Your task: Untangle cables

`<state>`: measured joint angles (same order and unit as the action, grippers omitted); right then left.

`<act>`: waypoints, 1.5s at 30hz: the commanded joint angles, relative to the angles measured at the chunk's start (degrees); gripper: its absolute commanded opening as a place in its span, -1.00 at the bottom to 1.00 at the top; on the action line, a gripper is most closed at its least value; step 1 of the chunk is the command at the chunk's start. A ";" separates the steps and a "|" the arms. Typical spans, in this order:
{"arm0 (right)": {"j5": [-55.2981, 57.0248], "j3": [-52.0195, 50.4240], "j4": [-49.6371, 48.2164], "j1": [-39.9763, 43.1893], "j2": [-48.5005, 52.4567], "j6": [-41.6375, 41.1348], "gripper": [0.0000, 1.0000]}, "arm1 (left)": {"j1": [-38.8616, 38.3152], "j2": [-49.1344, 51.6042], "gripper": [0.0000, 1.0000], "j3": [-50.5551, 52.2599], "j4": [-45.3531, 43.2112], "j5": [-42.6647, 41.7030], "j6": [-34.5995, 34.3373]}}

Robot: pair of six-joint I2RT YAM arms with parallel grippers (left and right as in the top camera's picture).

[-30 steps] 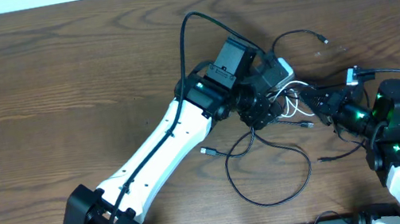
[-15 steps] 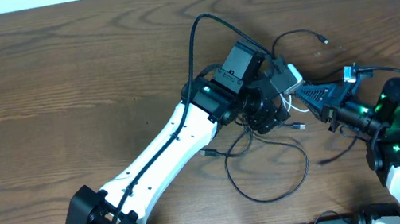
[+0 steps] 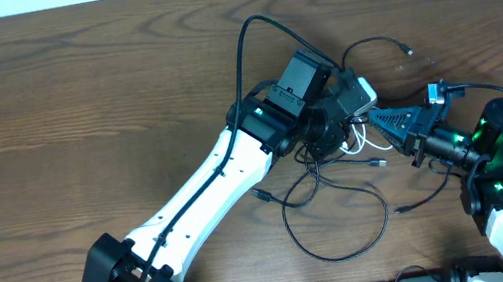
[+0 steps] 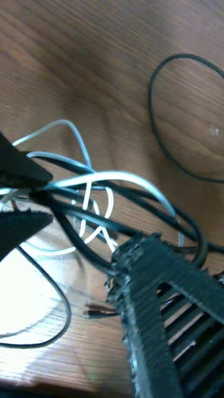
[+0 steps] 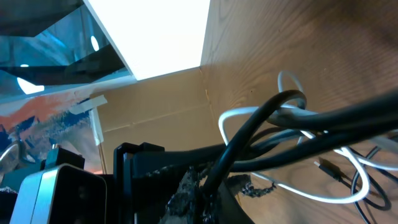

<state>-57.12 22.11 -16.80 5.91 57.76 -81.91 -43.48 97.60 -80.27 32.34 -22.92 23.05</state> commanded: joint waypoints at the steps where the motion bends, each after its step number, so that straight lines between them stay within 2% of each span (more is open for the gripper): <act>1: -1.77 0.33 -0.37 -0.35 0.00 1.49 -0.98 | 0.02 -1.38 -0.81 -0.57 -0.52 -0.37 0.72; 7: -1.75 0.33 -0.37 -0.33 0.00 3.41 -0.98 | 0.07 -1.38 -0.84 -0.57 -0.94 0.48 0.70; 17: -0.17 0.33 0.26 -0.33 0.02 14.71 -0.98 | 0.07 -1.38 -0.85 -0.57 -3.56 13.64 -0.94; 27: 14.84 0.33 21.14 -0.33 0.02 22.47 -0.97 | 0.09 -1.38 -0.85 -0.57 -5.42 16.59 -2.80; 37: 18.51 0.33 23.19 -0.33 0.02 25.42 -0.95 | 0.17 -1.38 -0.85 -0.57 -5.42 16.57 -2.80; 39: 22.36 0.33 26.51 -0.35 0.02 27.12 -0.60 | 0.17 -1.38 -0.85 -0.57 -5.42 16.57 -2.78; 40: 23.45 0.33 27.65 -0.35 0.02 28.09 -0.35 | 0.17 -1.38 -0.85 -0.57 -5.42 16.57 -2.80; 42: 24.65 0.33 29.46 -0.33 0.02 30.01 0.28 | 0.17 -1.38 -0.85 -0.57 -5.42 16.57 -2.78; 43: 24.61 0.33 29.73 -0.33 0.02 30.80 0.44 | 0.17 -1.38 -0.85 -0.57 -5.42 16.57 -2.78; 44: 24.61 0.33 29.75 -0.35 0.02 31.71 0.69 | 0.17 -1.38 -0.84 -0.57 -5.42 16.57 -2.78; 45: 24.59 0.33 29.73 -0.33 0.00 32.37 0.80 | 0.17 -1.38 -0.85 -0.57 -5.42 16.57 -2.78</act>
<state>-35.20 22.11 12.73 5.91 57.76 -54.46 -43.55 97.60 -80.27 26.94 -7.07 20.80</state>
